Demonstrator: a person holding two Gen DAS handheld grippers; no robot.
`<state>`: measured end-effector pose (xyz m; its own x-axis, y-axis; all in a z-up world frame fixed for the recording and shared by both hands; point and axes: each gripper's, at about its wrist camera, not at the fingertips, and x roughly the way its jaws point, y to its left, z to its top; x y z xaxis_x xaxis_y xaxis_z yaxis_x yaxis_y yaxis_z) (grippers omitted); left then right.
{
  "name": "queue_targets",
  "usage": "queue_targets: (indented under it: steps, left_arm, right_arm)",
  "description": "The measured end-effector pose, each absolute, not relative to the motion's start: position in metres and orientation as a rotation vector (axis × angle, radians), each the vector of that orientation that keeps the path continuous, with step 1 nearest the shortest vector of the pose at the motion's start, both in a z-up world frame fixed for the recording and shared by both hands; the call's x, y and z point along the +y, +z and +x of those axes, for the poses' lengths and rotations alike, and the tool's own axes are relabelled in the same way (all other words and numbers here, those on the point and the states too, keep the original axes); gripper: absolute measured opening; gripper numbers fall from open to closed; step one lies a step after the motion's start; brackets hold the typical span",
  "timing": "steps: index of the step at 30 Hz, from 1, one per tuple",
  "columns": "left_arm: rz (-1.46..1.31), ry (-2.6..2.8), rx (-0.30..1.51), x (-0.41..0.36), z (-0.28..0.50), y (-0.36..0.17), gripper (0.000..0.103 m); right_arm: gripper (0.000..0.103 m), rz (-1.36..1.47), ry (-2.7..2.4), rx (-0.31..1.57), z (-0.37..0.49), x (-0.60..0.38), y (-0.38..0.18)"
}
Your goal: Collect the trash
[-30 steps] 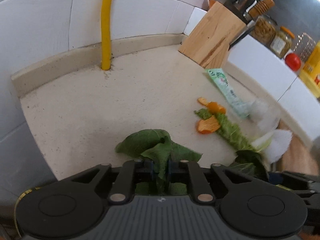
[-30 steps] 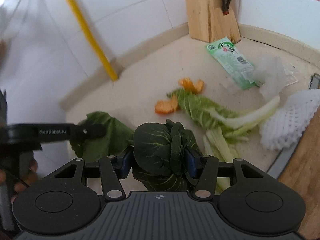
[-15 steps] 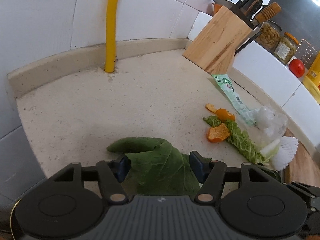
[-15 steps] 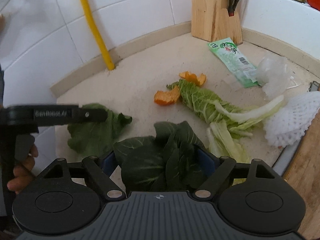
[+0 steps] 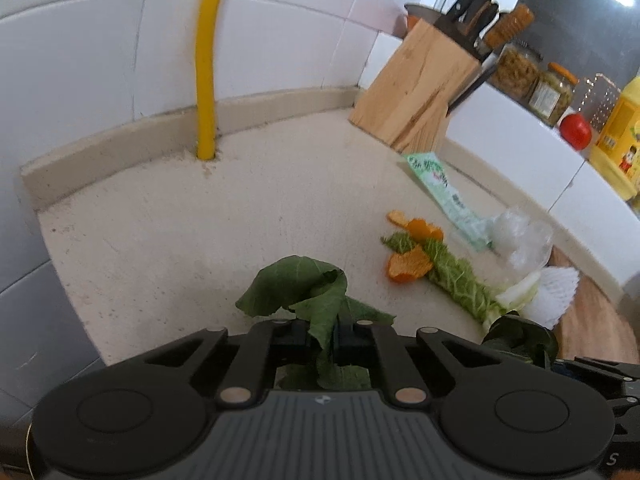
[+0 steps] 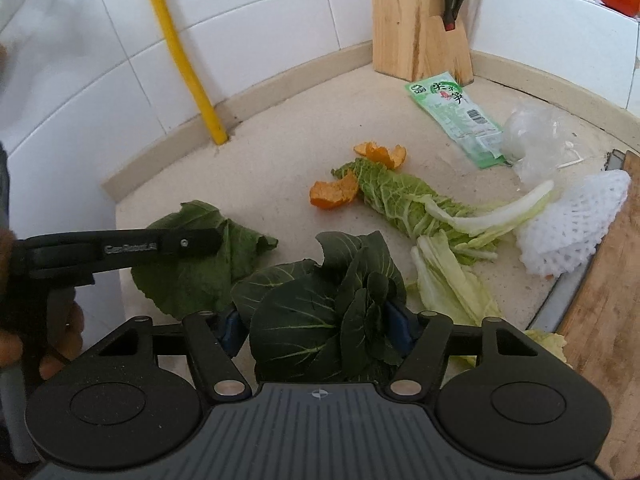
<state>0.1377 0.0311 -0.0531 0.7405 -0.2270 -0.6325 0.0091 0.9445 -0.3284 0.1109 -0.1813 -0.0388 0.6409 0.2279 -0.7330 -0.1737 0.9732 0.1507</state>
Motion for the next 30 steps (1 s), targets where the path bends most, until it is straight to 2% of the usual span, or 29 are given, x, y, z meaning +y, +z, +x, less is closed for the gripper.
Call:
queue_targets:
  steps: [9, 30]
  left_arm:
    - [-0.343, -0.081, 0.663, 0.053, 0.105, -0.036, 0.005]
    - [-0.461, 0.193, 0.553, 0.163, -0.003, -0.029, 0.004]
  right_arm:
    - [0.072, 0.087, 0.287, 0.816, 0.110, -0.164, -0.020]
    - [0.072, -0.044, 0.622, 0.843, 0.103, -0.024, -0.017]
